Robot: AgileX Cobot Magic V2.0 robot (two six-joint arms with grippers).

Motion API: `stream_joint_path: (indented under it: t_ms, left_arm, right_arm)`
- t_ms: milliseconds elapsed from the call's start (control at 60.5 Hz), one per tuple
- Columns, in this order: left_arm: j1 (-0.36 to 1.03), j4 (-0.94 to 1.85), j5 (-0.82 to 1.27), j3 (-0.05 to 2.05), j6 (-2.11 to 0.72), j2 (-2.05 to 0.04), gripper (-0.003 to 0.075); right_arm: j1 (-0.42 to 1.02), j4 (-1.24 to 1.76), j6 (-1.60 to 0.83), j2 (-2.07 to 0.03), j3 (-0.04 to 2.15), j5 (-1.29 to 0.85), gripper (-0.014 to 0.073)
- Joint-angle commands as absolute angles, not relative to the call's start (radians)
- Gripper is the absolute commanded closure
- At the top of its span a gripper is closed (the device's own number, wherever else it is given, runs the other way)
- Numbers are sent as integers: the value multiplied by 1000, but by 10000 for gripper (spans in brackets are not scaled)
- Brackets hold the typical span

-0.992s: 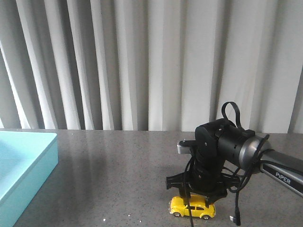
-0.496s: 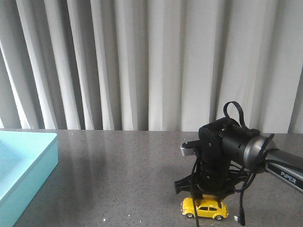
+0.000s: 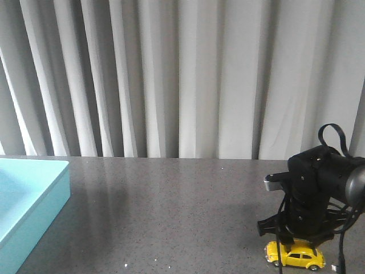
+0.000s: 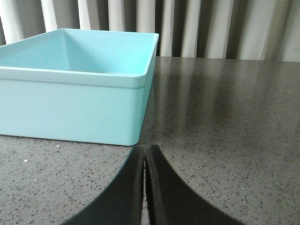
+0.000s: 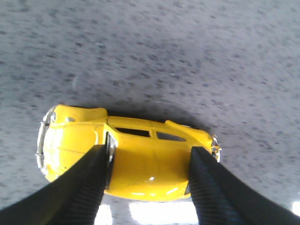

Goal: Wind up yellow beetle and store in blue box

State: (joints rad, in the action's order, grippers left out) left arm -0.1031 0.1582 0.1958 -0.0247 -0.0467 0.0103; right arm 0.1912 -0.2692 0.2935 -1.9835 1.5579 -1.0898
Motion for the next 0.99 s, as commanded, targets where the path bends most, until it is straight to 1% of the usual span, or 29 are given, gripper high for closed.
stream_joint_path:
  t_ms: [0,347,678,811,976]
  left_arm:
    - [-96,162,116,-10,-39,7,726]
    - [-96,162,116,-10,-39,7,726]
    - [-96,162,116,-10,-39,7,726]
    - [-96,162,116,-10,-39,7,726]
    - [-96,162,116,-10,-39,7,726]
  right_arm:
    - [124,-403,249,-2057,1480,-1289,246]
    - [4,-469,196,-2003,1480,-1257,246]
    - [-6,-448,193,-1944,1489,-1152,246]
    - [-6,-402,191,-1894,1579,-1119,246]
    - [-6,-223,154,-1802,1783,-1074,246]
